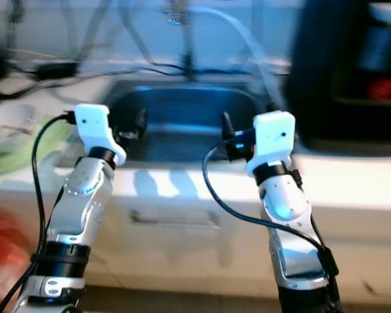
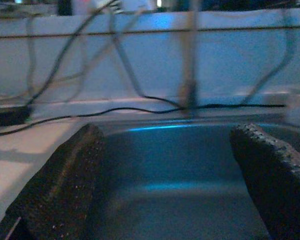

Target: Kitchen organization

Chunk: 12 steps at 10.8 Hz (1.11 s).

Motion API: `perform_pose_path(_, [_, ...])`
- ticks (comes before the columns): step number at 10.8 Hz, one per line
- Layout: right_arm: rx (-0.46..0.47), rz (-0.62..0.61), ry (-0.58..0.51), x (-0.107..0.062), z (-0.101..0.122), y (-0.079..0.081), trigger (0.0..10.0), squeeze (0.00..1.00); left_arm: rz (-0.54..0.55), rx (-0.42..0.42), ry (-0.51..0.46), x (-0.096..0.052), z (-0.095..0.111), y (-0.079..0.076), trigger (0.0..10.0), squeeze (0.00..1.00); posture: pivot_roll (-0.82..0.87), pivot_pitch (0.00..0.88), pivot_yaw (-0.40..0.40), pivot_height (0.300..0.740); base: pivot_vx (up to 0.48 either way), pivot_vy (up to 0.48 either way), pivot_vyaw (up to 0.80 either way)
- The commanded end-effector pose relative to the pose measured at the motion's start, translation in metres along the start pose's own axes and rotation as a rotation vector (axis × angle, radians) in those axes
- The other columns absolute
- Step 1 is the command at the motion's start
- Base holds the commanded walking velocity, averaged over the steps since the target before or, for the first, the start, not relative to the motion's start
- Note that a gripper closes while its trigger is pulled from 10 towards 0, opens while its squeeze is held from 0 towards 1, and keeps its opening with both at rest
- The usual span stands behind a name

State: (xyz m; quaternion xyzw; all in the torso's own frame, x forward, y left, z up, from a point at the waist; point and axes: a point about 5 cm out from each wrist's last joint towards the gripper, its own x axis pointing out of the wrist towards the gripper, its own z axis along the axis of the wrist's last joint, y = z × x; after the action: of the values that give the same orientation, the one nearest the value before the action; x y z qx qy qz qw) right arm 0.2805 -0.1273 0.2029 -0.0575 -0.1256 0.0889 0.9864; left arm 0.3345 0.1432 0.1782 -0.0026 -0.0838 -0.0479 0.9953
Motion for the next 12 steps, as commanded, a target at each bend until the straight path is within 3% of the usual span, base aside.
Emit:
perform_pose_path(1, [0.005, 0.019, -0.012, 0.0009, 0.0027, 0.0052, 10.0, 0.0, 0.018, 0.005, -0.01, 0.0014, 0.0044, 0.0057, 10.0, 0.0, -0.01, 0.0, 0.044, 0.74, 0.435, 0.0, 0.0])
perform_pose_path(3, [0.005, 0.018, -0.009, 0.0004, 0.0022, 0.0052, 10.0, 0.0, 0.022, 0.001, -0.007, 0.0013, 0.0039, 0.0058, 10.0, 0.0, -0.02, 0.0, 0.044, 0.74, 0.353, 0.0, 0.0])
perform_pose_path(10, [0.02, 0.016, -0.003, 0.0004, 0.0017, 0.0051, 10.0, 0.0, 0.031, -0.032, 0.007, 0.0019, 0.002, 0.0052, 10.0, 0.0, -0.01, 0.0, 0.042, 0.74, 0.0, 0.0, 0.0])
perform_pose_path(12, [0.023, 0.016, -0.003, 0.0007, 0.0016, 0.0053, 10.0, 0.0, 0.028, -0.032, 0.012, 0.0026, 0.0014, 0.005, 10.0, 0.0, -0.02, 0.0, 0.042, 0.74, 0.0, 0.0, -0.4])
